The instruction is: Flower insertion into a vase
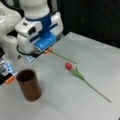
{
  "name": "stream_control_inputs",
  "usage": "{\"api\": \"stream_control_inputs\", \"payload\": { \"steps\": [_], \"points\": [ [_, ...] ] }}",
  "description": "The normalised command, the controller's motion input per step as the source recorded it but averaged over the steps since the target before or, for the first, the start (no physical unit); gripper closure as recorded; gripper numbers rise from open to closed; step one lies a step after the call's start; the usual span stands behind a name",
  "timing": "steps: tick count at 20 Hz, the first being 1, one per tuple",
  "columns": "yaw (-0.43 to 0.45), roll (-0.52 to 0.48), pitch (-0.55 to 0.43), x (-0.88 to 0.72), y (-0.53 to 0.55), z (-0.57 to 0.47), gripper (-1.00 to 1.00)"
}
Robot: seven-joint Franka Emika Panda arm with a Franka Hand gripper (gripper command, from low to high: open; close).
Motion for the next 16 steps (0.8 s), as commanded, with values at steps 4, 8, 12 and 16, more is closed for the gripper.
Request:
{"api": "stream_control_inputs", "payload": {
  "steps": [4,8,12,16],
  "points": [
    [0.085,-0.066,-0.135,-0.48,-0.24,-0.16,1.0],
    [0.167,-0.102,-0.129,-0.55,-0.39,-0.14,1.0],
    [0.195,-0.113,-0.104,-0.59,-0.46,-0.1,1.0],
    [0.175,-0.12,-0.075,-0.63,-0.48,-0.11,1.0]
  ]
}}
